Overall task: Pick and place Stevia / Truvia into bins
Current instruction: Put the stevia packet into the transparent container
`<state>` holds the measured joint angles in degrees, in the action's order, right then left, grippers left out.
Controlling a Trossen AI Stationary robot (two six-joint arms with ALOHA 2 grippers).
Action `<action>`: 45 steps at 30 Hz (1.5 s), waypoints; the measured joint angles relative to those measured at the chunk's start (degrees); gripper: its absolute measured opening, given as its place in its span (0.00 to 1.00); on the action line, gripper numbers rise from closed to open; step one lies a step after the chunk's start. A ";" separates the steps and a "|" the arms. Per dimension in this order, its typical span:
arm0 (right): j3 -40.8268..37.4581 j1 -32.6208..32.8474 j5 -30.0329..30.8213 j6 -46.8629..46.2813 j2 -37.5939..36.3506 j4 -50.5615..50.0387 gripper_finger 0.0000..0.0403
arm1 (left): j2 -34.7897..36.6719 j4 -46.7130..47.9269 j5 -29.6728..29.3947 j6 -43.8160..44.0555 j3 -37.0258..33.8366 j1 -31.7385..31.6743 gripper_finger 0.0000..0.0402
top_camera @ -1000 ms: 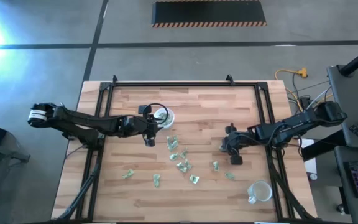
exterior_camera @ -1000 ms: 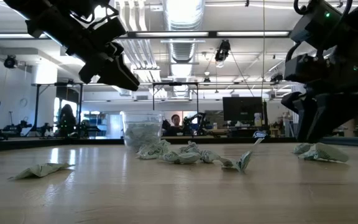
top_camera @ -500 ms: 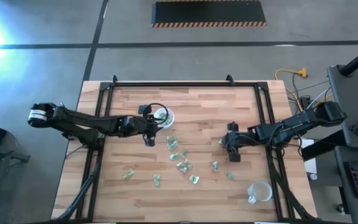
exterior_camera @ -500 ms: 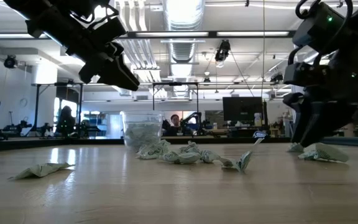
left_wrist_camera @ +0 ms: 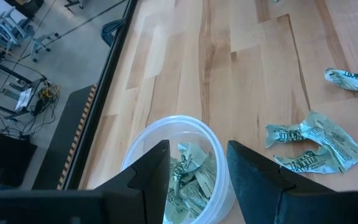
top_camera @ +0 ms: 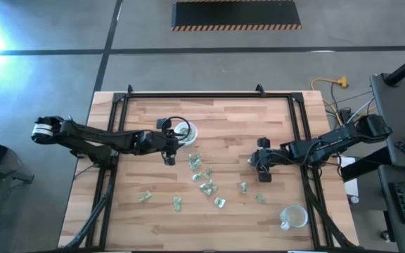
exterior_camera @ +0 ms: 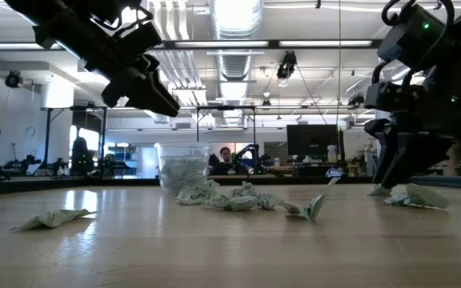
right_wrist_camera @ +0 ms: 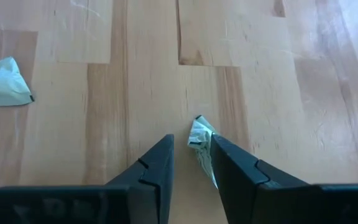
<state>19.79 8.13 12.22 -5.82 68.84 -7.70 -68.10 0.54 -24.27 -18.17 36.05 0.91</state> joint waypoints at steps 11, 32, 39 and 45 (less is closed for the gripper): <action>0.18 0.01 3.03 -0.02 6.04 3.51 0.21 | 0.00 0.02 0.00 0.01 -0.02 0.00 0.36; 0.35 -0.01 4.58 7.05 1.82 9.21 0.02 | 0.00 0.00 0.00 0.00 -0.02 0.02 0.36; 0.37 -0.48 4.53 17.84 1.36 28.44 0.02 | 0.00 0.01 0.00 -0.09 -0.02 0.02 0.36; 0.44 -3.49 4.46 26.88 1.40 48.72 0.02 | 0.49 0.13 -2.30 -0.22 -0.02 0.00 0.36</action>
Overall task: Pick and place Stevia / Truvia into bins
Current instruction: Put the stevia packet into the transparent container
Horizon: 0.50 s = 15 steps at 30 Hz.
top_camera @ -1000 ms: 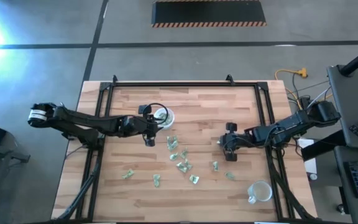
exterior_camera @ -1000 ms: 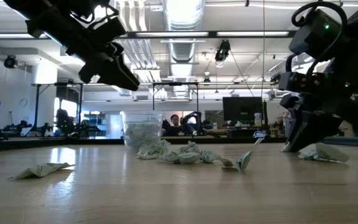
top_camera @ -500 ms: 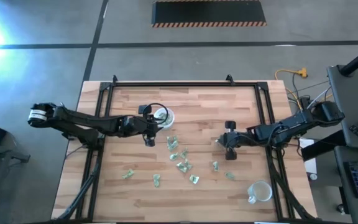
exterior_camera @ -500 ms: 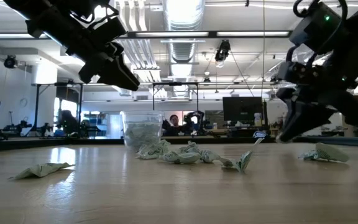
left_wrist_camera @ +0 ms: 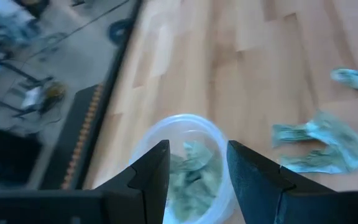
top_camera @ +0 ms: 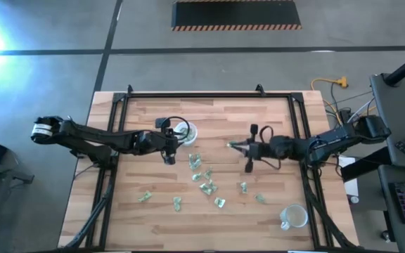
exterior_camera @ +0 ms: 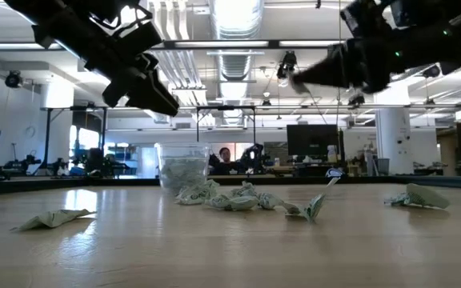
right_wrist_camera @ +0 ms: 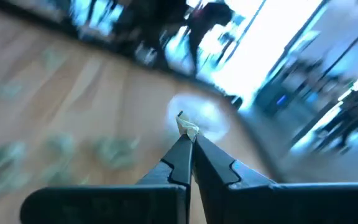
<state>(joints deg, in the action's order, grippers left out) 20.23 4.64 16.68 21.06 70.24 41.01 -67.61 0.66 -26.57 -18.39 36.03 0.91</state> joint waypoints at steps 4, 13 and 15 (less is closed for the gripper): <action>1.96 -3.37 -1.58 1.84 0.02 2.84 0.02 | 1.47 2.36 -7.56 0.03 0.00 -0.04 0.36; 11.65 -10.74 -12.26 0.57 8.87 2.42 0.02 | 5.79 10.36 -10.45 5.48 -0.07 0.00 0.36; 15.02 -11.75 -14.27 0.58 12.77 2.51 0.02 | 6.86 12.98 -10.44 7.13 -0.07 0.00 0.36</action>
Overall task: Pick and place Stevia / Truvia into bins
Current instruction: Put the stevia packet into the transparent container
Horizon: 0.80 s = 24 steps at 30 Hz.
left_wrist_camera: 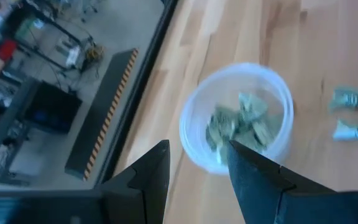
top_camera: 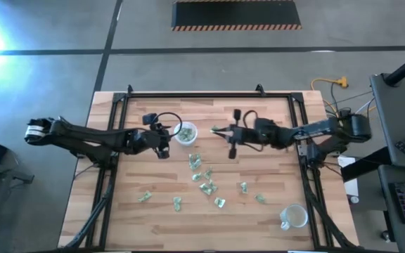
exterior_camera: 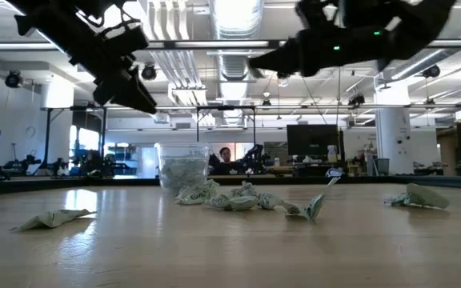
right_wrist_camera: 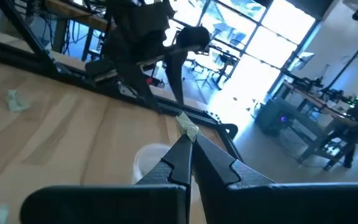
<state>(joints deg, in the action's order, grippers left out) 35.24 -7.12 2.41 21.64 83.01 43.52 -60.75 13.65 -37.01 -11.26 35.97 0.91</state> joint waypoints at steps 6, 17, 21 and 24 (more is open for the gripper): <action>11.09 -2.61 -1.31 0.21 11.47 -3.80 0.02 | 2.16 6.09 0.00 5.15 0.02 0.02 0.36; 27.77 -4.96 -4.89 -0.26 24.64 -20.21 0.02 | 2.61 12.35 0.12 9.55 0.02 0.00 0.36; 31.21 -5.22 -5.96 -0.21 27.56 -24.62 0.02 | 2.46 12.37 0.16 9.65 0.02 0.00 0.36; 32.86 -5.47 -5.92 -0.18 29.00 -25.60 0.02 | 2.47 12.32 0.11 9.93 0.02 -0.02 0.36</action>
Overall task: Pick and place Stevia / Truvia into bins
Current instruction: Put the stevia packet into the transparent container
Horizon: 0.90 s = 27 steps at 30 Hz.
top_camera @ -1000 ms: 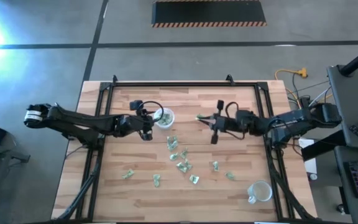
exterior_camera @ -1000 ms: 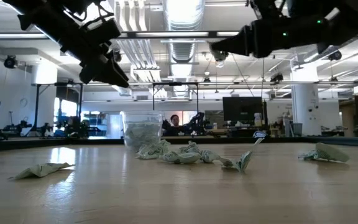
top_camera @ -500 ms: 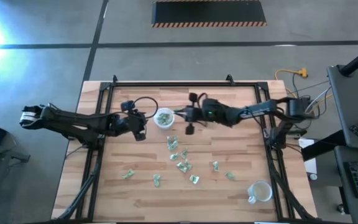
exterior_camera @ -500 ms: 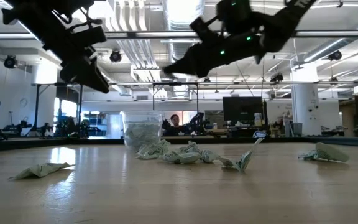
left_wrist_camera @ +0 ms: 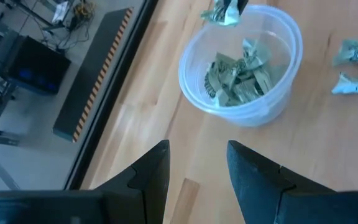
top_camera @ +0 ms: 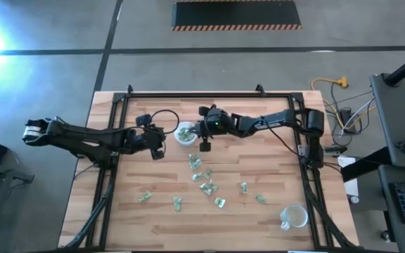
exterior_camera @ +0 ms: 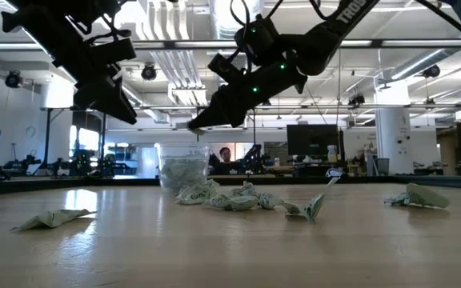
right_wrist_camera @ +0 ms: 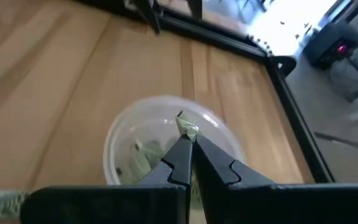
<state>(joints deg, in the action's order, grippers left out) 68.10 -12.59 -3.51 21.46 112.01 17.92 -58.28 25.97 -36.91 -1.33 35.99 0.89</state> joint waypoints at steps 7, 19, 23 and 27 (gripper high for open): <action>1.13 -0.39 -1.13 -0.83 1.72 -0.01 0.03 | 0.02 -0.02 0.01 0.07 0.00 0.00 0.36; 1.02 -0.45 -4.67 0.98 -0.30 -3.43 0.28 | -0.04 0.36 2.10 2.00 0.02 0.00 0.36; 1.00 0.03 -5.86 1.99 -4.27 -10.75 0.33 | -0.07 0.49 13.23 2.63 0.02 0.04 0.36; 0.78 1.12 -9.25 2.92 -9.22 -21.96 0.34 | -0.07 0.92 23.18 4.44 0.02 0.35 0.36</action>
<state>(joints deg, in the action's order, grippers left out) 68.89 -11.47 -12.76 24.37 102.79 -4.04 -58.35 26.89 -13.72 3.10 36.01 1.24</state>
